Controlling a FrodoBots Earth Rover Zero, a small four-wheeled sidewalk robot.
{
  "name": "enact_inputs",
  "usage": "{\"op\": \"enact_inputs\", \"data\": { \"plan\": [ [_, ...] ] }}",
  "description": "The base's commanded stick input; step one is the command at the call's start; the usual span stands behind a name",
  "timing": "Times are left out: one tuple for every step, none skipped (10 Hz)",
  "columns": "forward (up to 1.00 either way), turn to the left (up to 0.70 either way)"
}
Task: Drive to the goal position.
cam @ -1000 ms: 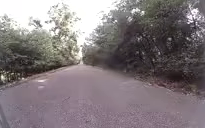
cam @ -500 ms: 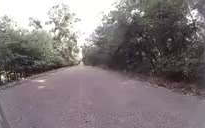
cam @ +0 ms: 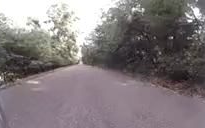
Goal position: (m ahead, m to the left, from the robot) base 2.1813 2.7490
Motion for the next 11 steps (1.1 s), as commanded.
{"op": "enact_inputs", "data": {
  "plan": [
    [0.00,0.00],
    [0.00,0.00],
    [0.04,0.00],
    [0.04,0.00],
    [0.05,0.00],
    [0.06,0.00],
    [0.07,0.00],
    [0.70,0.00],
    [0.70,0.00],
    [0.70,0.00],
    [0.70,0.00]
  ]
}}
